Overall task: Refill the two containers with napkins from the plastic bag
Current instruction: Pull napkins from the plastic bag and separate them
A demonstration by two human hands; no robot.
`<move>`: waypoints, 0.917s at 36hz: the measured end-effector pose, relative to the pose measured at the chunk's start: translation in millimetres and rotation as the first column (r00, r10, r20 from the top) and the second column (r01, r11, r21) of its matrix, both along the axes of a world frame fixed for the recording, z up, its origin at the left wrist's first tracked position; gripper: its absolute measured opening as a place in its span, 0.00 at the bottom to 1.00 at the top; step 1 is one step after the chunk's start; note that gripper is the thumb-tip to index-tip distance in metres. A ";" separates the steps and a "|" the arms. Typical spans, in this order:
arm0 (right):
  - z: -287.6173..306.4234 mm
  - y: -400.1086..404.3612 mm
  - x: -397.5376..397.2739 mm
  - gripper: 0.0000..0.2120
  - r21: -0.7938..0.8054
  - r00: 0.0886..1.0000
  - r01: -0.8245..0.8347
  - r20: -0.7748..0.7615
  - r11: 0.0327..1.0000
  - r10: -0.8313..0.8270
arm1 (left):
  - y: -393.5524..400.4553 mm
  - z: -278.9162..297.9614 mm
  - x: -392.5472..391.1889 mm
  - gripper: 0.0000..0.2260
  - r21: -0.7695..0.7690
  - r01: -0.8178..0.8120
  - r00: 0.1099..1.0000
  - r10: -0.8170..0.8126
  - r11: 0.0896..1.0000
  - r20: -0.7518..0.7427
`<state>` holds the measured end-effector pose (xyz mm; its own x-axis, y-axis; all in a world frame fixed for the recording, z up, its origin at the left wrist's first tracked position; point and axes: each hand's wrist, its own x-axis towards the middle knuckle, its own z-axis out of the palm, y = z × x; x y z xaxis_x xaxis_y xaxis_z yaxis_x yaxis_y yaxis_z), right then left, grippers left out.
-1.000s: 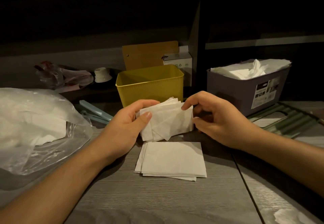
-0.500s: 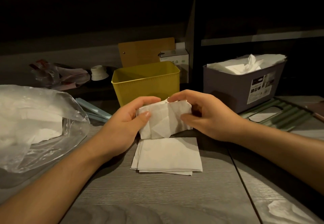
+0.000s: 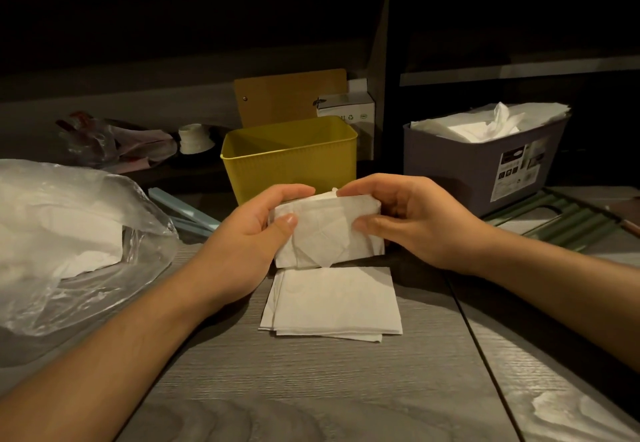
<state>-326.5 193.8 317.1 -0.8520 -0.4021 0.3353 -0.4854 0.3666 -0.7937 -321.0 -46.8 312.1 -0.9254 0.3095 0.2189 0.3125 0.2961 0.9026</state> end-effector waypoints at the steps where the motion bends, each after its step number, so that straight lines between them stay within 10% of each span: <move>1: 0.7 1.1 0.5 0.21 -0.003 1.000 -0.011 0.012 1.000 0.011 | -0.2 -0.1 -0.3 0.15 -0.002 -0.003 1.000 0.003 1.000 -0.001; 7: 5.2 7.1 3.9 0.30 0.040 0.991 -0.108 0.079 0.993 0.105 | -1.8 -0.3 -1.7 0.16 -0.029 -0.030 1.000 0.029 0.999 -0.008; 33: -3.4 1.1 -2.5 0.16 0.029 0.995 0.064 -0.076 0.997 -0.062 | 1.5 4.8 5.0 0.28 -0.117 -0.001 0.996 -0.009 0.993 -0.085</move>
<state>-329.0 194.9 313.7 -0.8491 -0.3595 0.3869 -0.5178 0.4226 -0.7438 -316.0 -45.3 316.9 -0.9037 0.3411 0.2587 0.3878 0.3965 0.8321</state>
